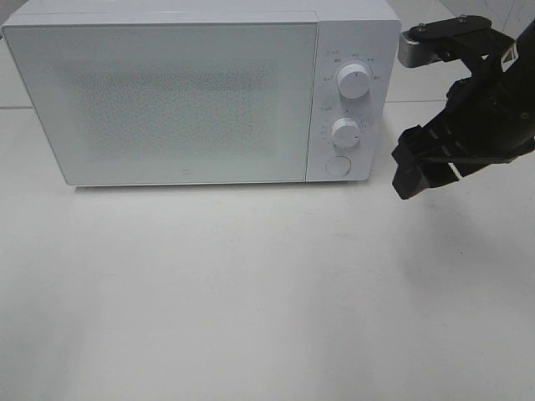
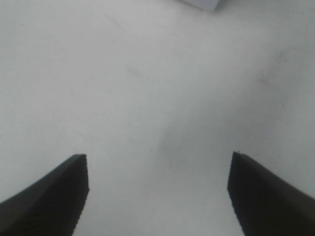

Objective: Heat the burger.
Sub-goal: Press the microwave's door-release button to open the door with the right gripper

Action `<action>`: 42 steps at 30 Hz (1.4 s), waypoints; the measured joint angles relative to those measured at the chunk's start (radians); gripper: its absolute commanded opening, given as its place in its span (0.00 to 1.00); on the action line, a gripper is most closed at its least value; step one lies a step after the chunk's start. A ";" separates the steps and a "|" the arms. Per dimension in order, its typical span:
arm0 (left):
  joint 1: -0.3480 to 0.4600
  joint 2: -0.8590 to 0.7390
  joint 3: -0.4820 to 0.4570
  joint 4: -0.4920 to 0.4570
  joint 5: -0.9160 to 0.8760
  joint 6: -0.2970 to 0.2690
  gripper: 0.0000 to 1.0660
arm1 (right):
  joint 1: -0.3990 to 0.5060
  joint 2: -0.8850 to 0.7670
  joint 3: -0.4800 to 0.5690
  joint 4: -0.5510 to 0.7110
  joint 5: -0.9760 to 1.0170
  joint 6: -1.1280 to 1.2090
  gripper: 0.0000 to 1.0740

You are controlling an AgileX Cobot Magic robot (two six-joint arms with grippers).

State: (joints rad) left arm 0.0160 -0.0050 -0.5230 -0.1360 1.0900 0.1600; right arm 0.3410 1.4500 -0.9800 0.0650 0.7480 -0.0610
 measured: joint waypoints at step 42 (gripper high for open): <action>0.000 0.000 0.000 0.000 0.000 0.000 0.94 | 0.000 -1.011 0.352 -0.020 0.190 0.004 0.70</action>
State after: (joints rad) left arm 0.0160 -0.0050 -0.5230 -0.1360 1.0900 0.1600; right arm 0.3410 0.4390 -0.6280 0.0450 0.9380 -0.0570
